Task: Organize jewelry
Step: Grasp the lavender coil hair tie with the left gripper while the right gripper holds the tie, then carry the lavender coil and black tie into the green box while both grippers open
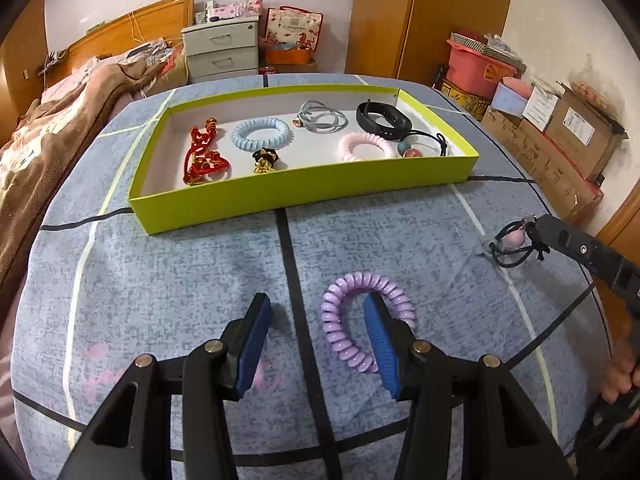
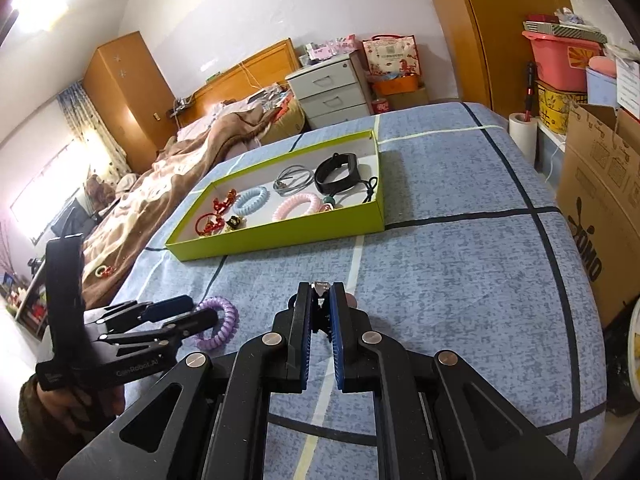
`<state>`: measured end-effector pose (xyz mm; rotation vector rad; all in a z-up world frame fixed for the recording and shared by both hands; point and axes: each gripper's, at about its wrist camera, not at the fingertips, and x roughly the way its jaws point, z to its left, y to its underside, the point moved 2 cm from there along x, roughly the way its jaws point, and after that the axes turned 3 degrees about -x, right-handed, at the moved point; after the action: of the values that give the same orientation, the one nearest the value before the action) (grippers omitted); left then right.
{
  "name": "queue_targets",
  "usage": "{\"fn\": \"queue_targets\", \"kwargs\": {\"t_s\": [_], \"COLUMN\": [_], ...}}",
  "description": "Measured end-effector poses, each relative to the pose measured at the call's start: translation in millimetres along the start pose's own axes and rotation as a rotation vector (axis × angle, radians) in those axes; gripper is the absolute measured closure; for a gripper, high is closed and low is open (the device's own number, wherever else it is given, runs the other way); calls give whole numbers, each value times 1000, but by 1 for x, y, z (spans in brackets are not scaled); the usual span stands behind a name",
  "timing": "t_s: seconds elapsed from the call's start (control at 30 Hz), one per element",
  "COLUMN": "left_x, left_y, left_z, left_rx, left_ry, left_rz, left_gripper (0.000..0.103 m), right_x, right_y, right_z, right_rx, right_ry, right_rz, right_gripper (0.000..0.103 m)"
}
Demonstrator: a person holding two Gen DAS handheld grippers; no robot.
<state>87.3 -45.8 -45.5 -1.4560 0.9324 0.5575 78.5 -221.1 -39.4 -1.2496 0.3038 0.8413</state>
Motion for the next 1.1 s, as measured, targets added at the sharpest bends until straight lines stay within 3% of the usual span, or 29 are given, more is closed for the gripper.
{"fn": "queue_targets", "kwargs": {"t_s": [0.1,0.2,0.47,1.1], "left_x": [1,1,1,-32], "left_y": [0,1,-3,-10], "left_z": [-1,-6,-7,26], "left_rx": [14,53,63,-41], "left_ry": [-5,-51,-45,78], "left_rz": [1,6,8,-61], "left_gripper": [55,66,91,93], "right_x": [1,1,0,13], "right_y": [1,0,0,-19], "right_z": [-1,0,1,30], "right_rx": [7,6,9,-31], "right_ry": [-15,-21,-13,0], "right_rz": [-6,-14,-19,-1], "right_gripper": [94,94,94,94]}}
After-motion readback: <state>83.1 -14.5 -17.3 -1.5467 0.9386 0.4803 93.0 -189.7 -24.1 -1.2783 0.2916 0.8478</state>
